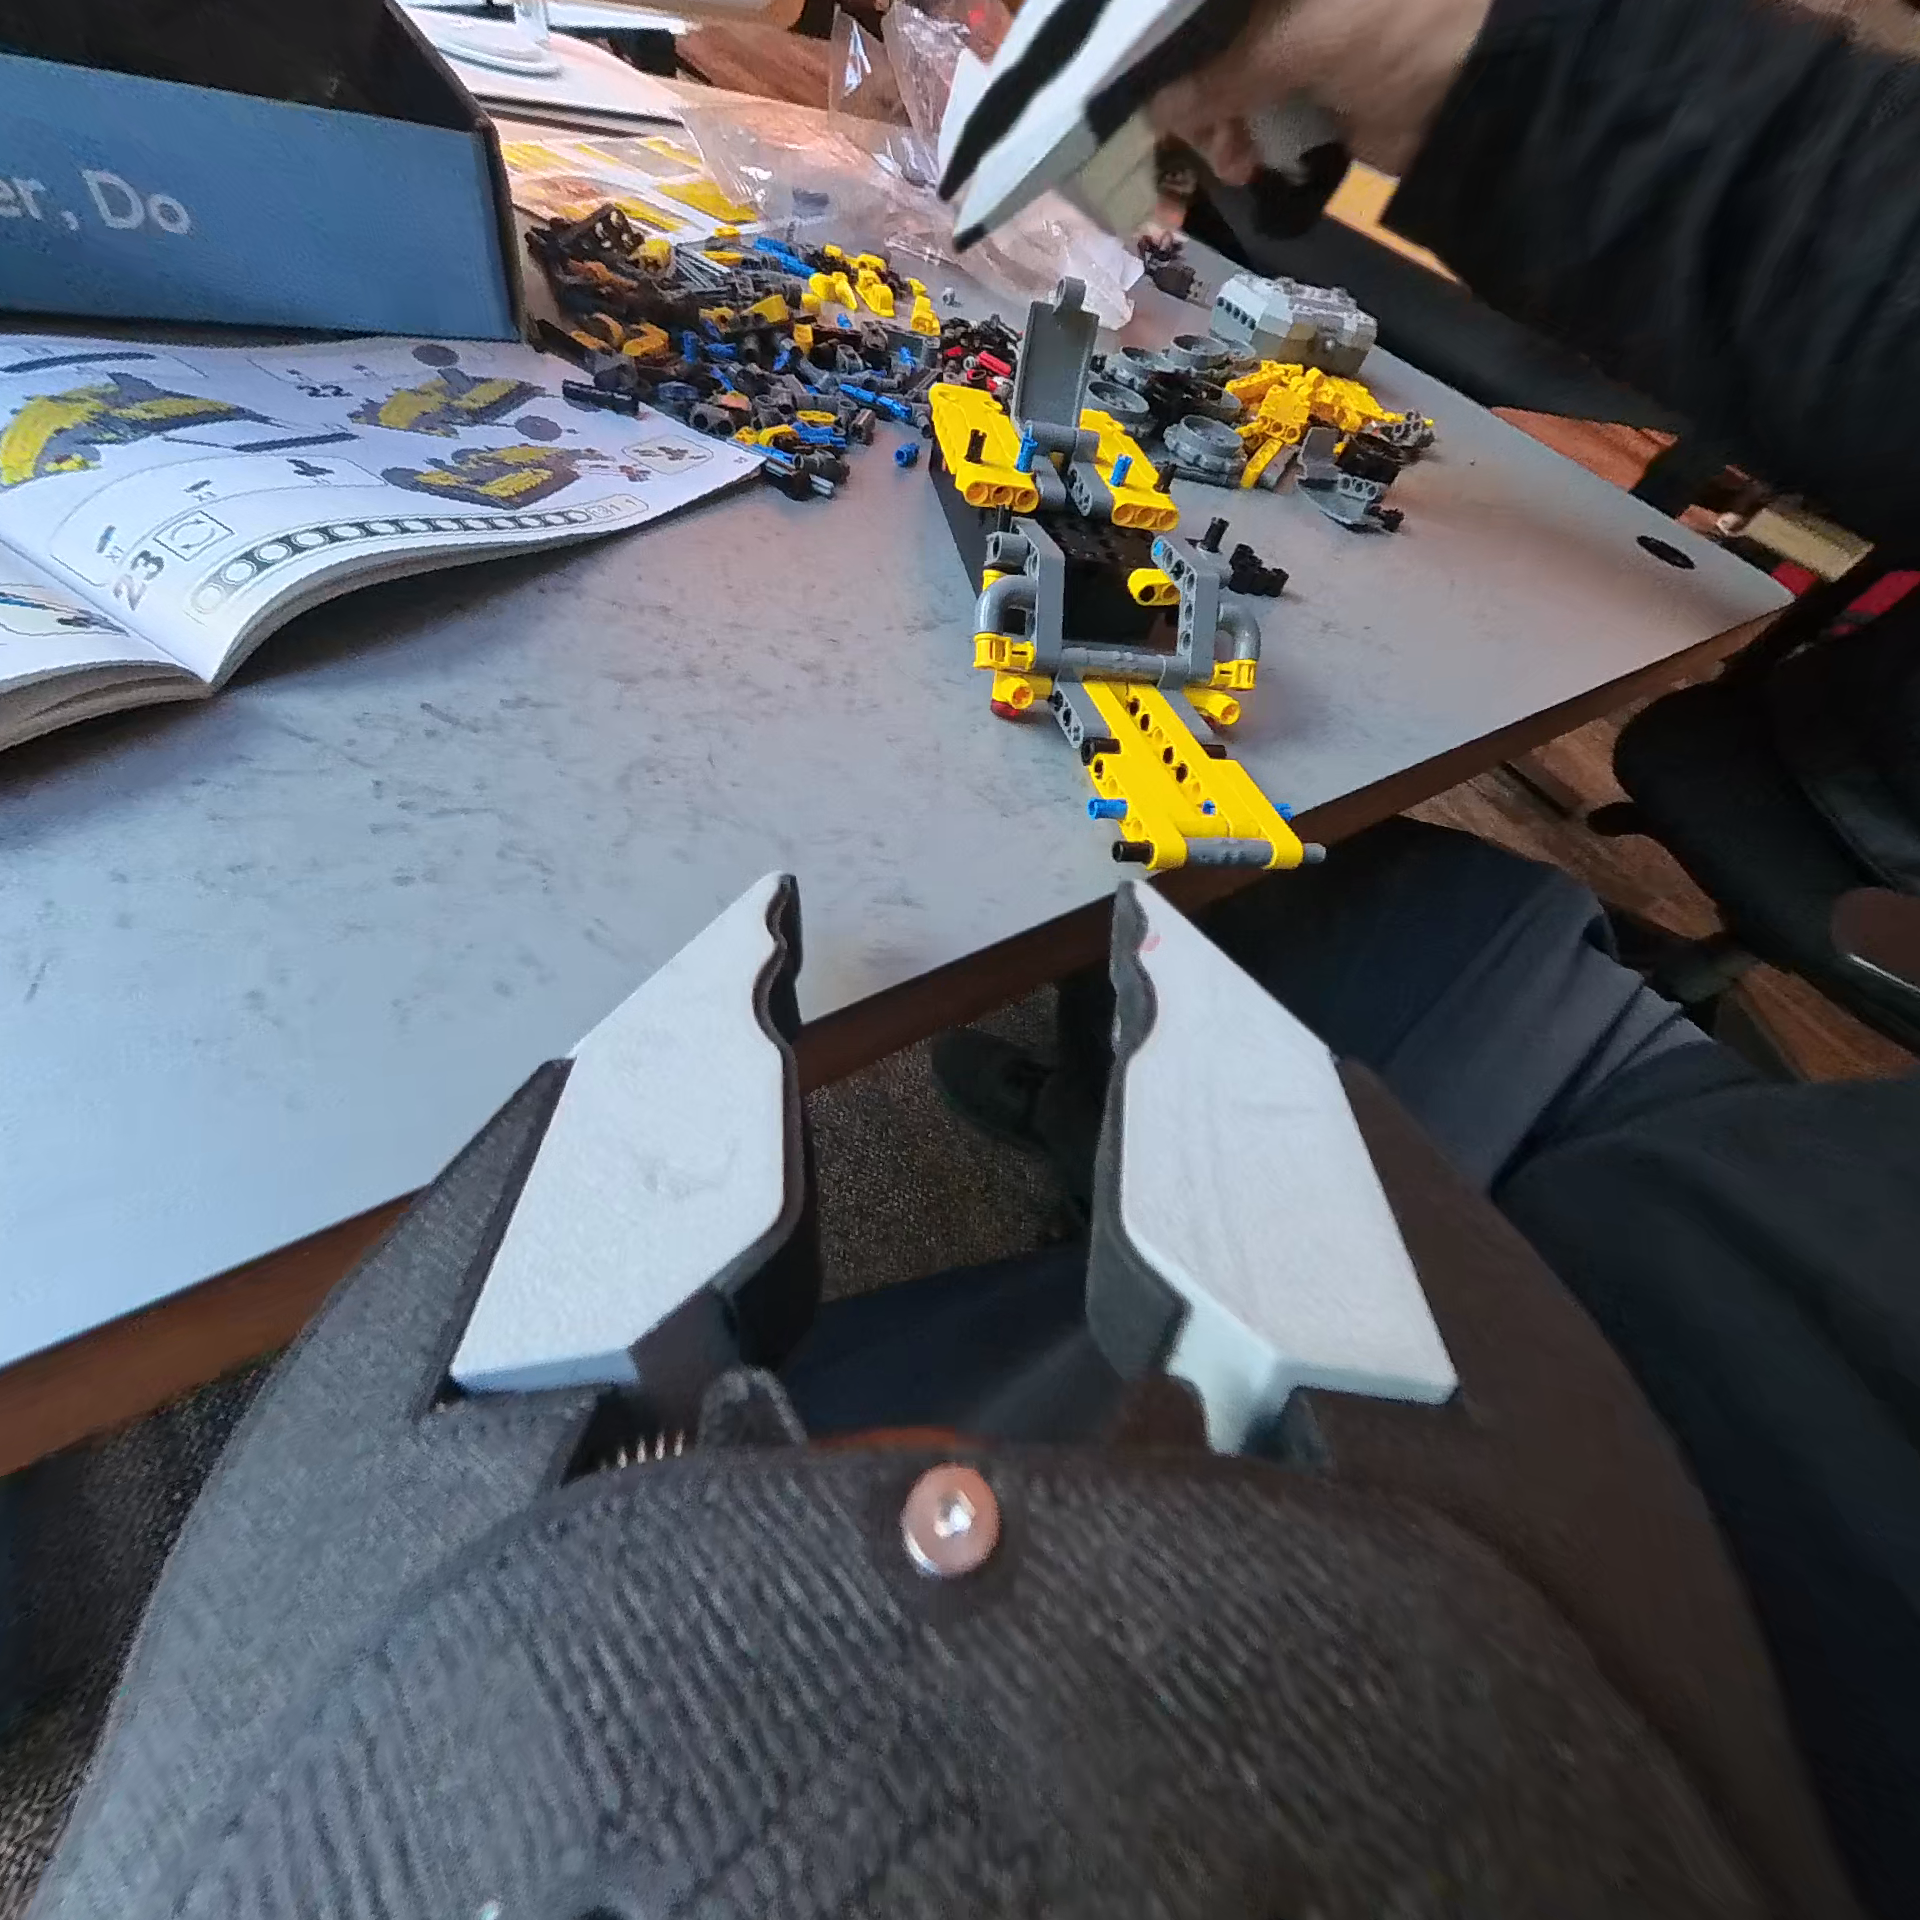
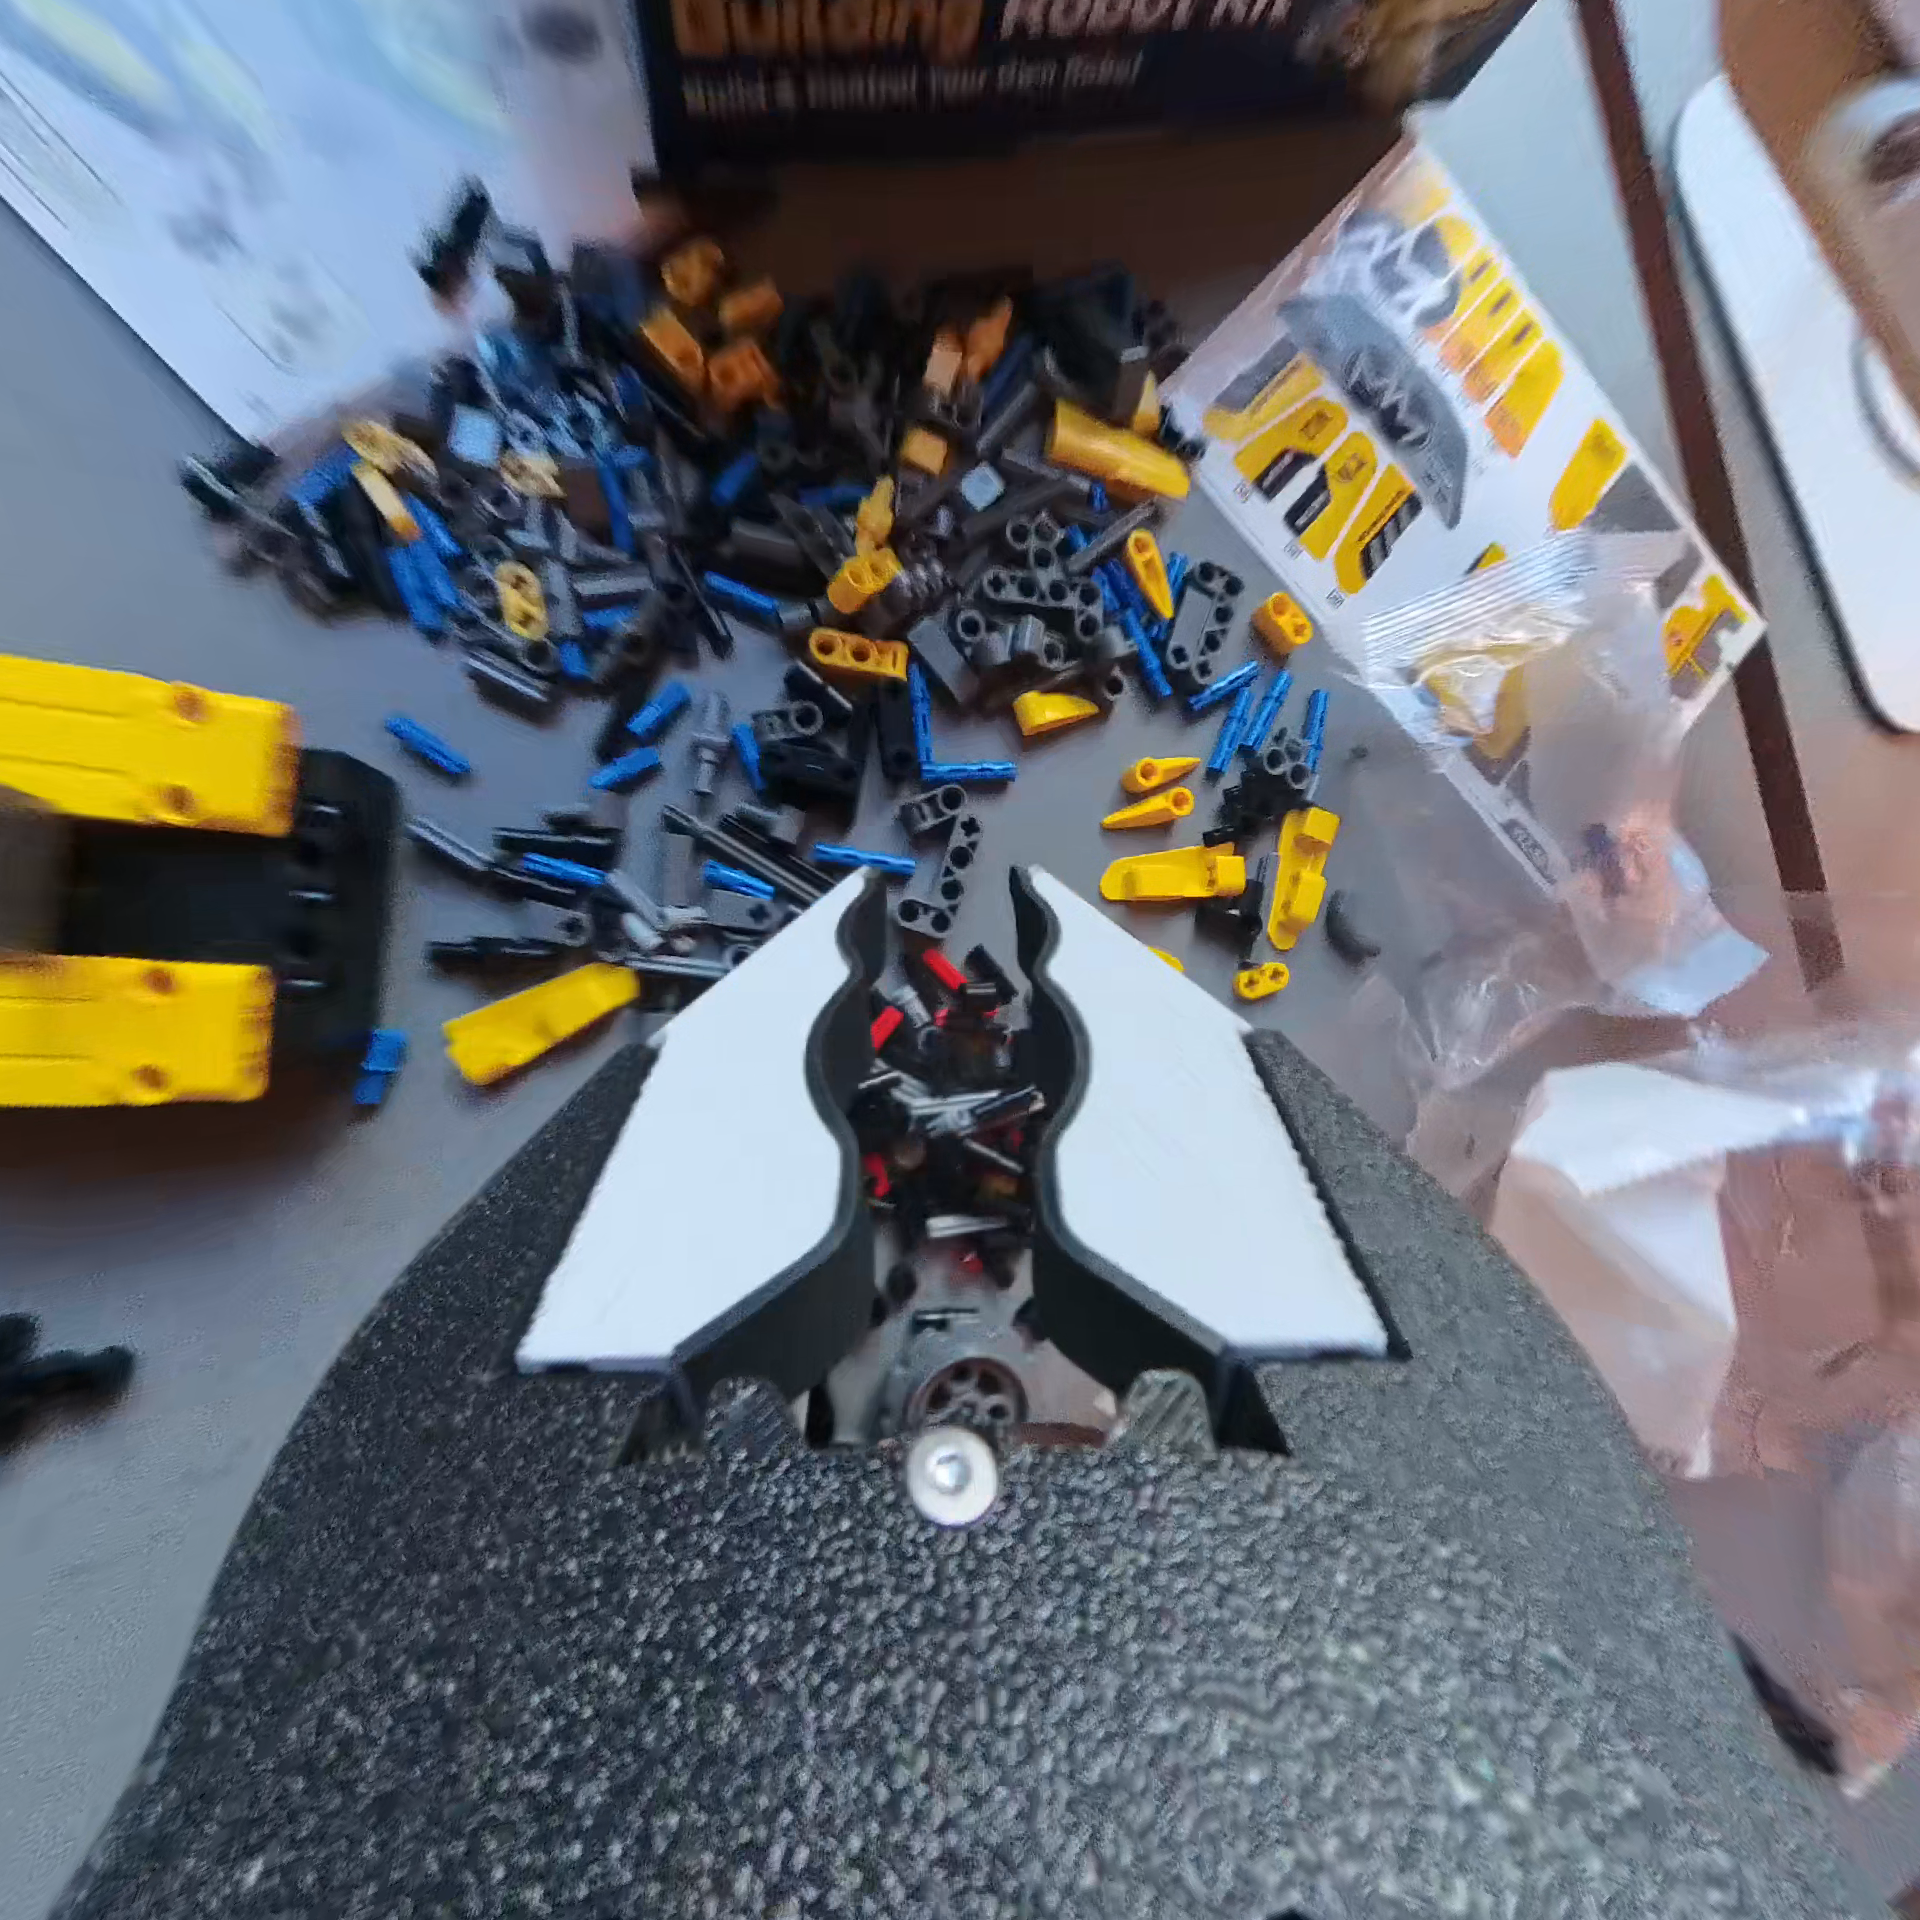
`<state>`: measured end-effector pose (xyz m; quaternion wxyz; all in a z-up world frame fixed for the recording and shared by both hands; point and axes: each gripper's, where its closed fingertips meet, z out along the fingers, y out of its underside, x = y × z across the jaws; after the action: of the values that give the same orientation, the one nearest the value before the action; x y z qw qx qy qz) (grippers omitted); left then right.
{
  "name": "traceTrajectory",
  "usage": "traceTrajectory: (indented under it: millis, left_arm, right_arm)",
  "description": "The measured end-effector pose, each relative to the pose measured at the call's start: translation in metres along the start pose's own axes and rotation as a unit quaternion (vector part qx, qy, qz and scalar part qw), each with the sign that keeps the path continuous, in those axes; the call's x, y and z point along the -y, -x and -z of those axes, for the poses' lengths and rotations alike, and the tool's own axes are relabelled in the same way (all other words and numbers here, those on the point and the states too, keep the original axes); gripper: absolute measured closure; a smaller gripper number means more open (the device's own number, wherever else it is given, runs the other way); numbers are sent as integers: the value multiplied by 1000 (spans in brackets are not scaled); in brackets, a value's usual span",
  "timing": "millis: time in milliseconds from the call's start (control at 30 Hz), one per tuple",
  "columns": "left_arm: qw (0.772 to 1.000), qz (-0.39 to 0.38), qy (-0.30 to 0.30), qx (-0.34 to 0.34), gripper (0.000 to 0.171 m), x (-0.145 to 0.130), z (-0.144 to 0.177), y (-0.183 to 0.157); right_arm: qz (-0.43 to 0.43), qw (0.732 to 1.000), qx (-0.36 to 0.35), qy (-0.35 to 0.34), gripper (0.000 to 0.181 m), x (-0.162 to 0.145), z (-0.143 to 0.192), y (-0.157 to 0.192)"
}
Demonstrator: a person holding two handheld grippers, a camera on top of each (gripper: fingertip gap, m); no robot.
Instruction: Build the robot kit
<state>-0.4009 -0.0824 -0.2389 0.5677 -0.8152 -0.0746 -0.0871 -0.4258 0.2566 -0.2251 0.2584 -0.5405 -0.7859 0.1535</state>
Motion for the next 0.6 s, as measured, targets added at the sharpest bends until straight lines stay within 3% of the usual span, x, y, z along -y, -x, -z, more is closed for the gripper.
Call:
traceTrajectory:
  millis: [100, 433, 567, 600]
  left_arm:
    - [1000, 0, 1, 0, 114, -2, 3, 0]
    - [999, 32, -4, -19, 114, -3, 6, 2]
    - [999, 37, -2, -24, 114, -4, 5, 1]
    - [999, 38, -2, -25, 114, -4, 5, 1]
  right_arm:
    - [-6, 998, 29, 53, 157, -14, -24, 0]
    - [-46, 995, 62, 68, 175, -16, -36, -1]
    - [-47, 997, 50, 46, 174, -13, -27, -7]
    - [-52, 996, 46, 50, 162, -15, -27, -10]
